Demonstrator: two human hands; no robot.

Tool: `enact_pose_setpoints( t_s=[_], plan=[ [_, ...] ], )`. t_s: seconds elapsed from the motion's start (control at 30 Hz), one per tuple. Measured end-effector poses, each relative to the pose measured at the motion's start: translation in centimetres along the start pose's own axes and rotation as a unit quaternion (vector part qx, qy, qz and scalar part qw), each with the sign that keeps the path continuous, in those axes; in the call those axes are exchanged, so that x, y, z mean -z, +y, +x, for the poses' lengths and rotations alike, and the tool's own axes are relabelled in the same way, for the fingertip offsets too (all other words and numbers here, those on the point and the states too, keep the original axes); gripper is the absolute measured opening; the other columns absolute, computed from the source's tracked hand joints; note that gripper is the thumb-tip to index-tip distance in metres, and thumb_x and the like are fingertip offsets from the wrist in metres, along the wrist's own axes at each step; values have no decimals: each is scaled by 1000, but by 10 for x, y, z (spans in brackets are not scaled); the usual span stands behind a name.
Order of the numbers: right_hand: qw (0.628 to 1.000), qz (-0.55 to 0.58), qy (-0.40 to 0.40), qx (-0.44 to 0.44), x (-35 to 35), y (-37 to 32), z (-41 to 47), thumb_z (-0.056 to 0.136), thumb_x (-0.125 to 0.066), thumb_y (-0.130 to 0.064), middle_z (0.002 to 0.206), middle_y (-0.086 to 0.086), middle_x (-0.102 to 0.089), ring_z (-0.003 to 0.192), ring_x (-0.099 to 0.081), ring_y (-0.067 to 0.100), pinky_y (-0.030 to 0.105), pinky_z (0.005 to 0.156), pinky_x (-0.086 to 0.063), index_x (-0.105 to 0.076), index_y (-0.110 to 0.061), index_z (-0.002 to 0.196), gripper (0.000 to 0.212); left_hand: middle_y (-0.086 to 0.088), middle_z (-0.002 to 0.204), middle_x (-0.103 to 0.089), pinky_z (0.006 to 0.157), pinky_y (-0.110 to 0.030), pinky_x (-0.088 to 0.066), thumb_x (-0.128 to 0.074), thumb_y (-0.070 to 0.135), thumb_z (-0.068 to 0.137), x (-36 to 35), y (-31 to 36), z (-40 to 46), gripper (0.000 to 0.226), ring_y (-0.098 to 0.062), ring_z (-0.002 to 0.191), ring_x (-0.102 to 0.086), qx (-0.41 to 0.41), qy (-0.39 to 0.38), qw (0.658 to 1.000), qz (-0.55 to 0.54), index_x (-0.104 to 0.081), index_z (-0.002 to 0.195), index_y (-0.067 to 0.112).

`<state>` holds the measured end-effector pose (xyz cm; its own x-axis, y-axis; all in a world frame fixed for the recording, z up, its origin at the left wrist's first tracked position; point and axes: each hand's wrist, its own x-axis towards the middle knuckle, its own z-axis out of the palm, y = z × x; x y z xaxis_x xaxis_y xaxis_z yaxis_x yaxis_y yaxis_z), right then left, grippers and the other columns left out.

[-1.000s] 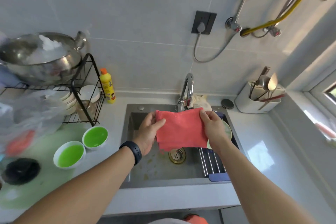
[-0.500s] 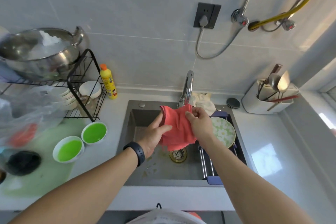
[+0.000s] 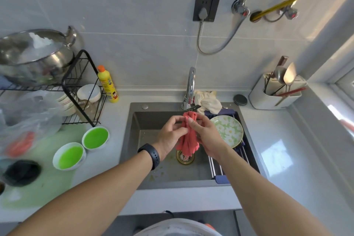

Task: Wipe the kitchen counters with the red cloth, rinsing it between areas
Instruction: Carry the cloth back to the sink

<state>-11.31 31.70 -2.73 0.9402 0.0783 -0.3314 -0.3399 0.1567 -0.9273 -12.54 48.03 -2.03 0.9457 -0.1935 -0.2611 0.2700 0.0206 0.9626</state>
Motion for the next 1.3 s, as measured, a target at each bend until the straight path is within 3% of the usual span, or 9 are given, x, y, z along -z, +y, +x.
enact_pose_setpoints(
  t_s=[0.2, 0.4, 0.53, 0.6, 0.67, 0.8, 1.0, 1.13, 1.3],
  plan=[
    [995, 4, 101, 12, 19, -4, -9, 100, -67, -27, 110, 11, -77, 100, -76, 27, 54, 93, -60, -69, -20, 123, 23, 1, 111, -71, 78, -21, -56, -78, 24, 92, -36, -3, 4, 35, -9, 98, -71, -48, 1, 995, 87, -54, 117, 26],
    [974, -38, 217, 42, 82, -22, -21, 100, -56, -29, 110, 3, -76, 107, -71, 26, 48, 94, -60, -72, -27, 113, 20, 1, 112, -73, 87, -34, -56, -69, 18, 96, -83, 7, 28, 24, -17, 103, -70, -32, 27, 995, 87, -55, 113, 27],
    [948, -85, 296, 79, 142, -42, -38, 105, -51, -23, 102, -1, -72, 98, -67, 21, 40, 83, -57, -71, -30, 106, 21, -3, 120, -66, 88, -40, -56, -58, 15, 99, -125, 11, 44, 23, -22, 109, -66, 16, 59, 997, 37, -53, 118, 27],
    [936, -126, 312, 97, 171, -50, -45, 105, -51, -24, 96, -6, -69, 91, -63, 17, 35, 75, -53, -70, -31, 106, 20, -6, 118, -63, 94, -49, -56, -55, 17, 97, -148, 15, 51, 23, -25, 107, -63, 57, 66, 996, -27, -51, 117, 27],
    [920, -179, 330, 114, 197, -57, -47, 103, -52, -26, 98, -8, -68, 94, -63, 17, 35, 79, -50, -70, -31, 109, 20, -8, 116, -60, 100, -56, -53, -60, 26, 87, -169, 16, 57, 29, -26, 105, -62, 86, 41, 993, -64, -50, 114, 26],
    [871, -302, 358, 148, 254, -71, -49, 103, -55, -22, 106, -8, -64, 101, -57, 14, 33, 90, -45, -71, -27, 112, 19, -5, 116, -68, 98, -54, -56, -78, 44, 78, -224, 11, 77, 42, -24, 106, -68, 82, -15, 995, 52, -58, 113, 31],
    [823, -418, 375, 85, 344, -94, -48, 102, -49, -22, 109, -5, -62, 100, -57, 19, 35, 82, -46, -69, -25, 112, 22, -9, 103, -74, 92, -52, -59, -75, 21, 89, -296, 25, 123, 18, -28, 98, -72, 40, -17, 993, 113, -65, 103, 18],
    [810, -462, 359, 29, 403, -107, -35, 99, -46, -18, 106, 0, -61, 104, -59, 27, 37, 82, -47, -66, -23, 110, 23, -15, 99, -72, 81, -55, -60, -75, 25, 82, -343, 23, 164, 18, -27, 87, -69, 34, -53, 984, 169, -62, 92, 18],
    [783, -504, 361, 49, 461, -156, -8, 101, -47, -17, 114, 6, -59, 106, -59, 31, 36, 81, -44, -66, -21, 115, 24, -17, 111, -70, 76, -49, -65, -70, 12, 96, -400, 34, 189, 16, -31, 99, -72, 62, -100, 985, 126, -59, 106, 7]
  ],
)
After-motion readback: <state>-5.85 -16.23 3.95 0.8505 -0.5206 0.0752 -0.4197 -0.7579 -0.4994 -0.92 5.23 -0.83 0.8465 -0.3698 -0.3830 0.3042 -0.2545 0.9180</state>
